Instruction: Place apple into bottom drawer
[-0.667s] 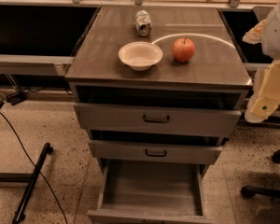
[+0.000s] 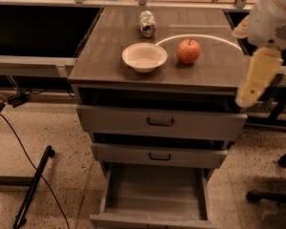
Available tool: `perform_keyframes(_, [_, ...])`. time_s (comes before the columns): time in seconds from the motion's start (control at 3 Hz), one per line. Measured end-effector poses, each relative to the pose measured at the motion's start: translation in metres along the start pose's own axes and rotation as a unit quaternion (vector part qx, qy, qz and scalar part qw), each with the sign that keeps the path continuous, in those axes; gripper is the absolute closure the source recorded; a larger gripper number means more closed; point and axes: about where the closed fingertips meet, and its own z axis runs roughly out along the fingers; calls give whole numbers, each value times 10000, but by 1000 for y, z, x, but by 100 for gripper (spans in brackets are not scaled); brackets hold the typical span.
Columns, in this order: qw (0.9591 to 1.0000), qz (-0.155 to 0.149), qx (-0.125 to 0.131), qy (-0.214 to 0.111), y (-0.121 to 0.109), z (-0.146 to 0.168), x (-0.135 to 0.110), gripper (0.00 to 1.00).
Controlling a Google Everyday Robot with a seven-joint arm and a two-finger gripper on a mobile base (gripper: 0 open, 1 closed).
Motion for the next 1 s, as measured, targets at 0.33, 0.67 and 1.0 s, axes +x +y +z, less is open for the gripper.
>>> perform_keyframes(0.33, [9979, -271, -360, -473, -57, 44, -39, 0])
perform_keyframes(0.67, [9971, -211, -278, -676, -87, 59, -47, 0])
perform_keyframes(1.0, [9970, -214, -261, -690, -88, 60, -48, 0])
